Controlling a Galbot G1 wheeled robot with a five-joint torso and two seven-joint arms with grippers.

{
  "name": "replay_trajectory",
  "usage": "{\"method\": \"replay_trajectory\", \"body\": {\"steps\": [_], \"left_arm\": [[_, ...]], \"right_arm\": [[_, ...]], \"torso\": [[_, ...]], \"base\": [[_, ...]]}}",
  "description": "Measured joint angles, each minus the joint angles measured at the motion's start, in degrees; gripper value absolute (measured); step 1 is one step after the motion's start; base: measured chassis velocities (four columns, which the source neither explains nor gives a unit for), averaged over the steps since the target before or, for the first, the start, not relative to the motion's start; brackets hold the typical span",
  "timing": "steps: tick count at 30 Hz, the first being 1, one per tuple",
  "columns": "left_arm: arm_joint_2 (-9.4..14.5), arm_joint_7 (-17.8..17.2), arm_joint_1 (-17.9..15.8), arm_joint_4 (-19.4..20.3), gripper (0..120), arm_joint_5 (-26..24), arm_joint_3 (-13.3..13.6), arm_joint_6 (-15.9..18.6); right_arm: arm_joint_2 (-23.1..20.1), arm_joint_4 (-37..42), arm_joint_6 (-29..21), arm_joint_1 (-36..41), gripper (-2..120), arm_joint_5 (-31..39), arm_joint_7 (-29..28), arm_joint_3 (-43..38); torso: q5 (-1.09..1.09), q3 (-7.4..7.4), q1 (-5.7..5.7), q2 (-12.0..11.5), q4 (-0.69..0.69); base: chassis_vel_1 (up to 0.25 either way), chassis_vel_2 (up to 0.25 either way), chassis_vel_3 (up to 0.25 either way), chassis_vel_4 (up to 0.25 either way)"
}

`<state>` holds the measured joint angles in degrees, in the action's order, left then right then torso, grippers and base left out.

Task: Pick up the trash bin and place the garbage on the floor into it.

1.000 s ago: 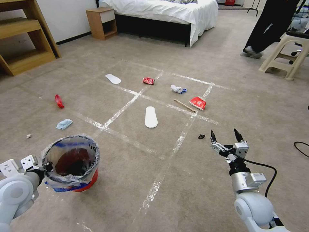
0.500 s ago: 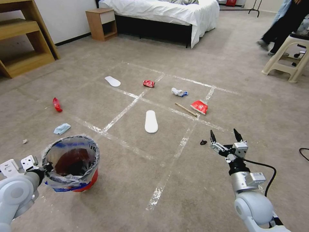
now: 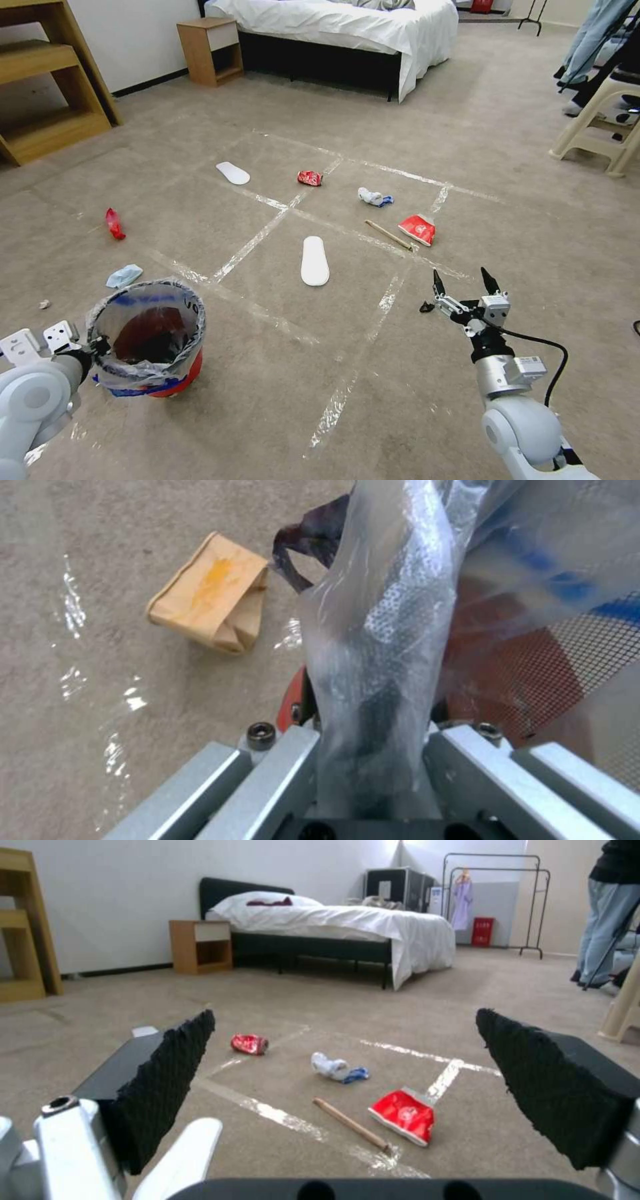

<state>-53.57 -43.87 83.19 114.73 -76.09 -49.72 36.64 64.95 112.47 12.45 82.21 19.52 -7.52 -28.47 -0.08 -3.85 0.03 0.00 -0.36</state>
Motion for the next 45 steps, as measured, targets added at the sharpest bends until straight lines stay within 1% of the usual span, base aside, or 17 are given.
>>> {"method": "replay_trajectory", "body": {"steps": [45], "left_arm": [[-0.2, 0.2, -0.4, -1.0, 1, 0.9, 0.5, -0.4]], "right_arm": [[-1.3, -1.1, 0.4, -1.0, 100, 0.6, 0.1, 2.6]], "torso": [[0.00, 0.00, 0.00, 0.0, 0.01]], "base": [[-0.078, 0.084, 0.083, -0.078]]}}
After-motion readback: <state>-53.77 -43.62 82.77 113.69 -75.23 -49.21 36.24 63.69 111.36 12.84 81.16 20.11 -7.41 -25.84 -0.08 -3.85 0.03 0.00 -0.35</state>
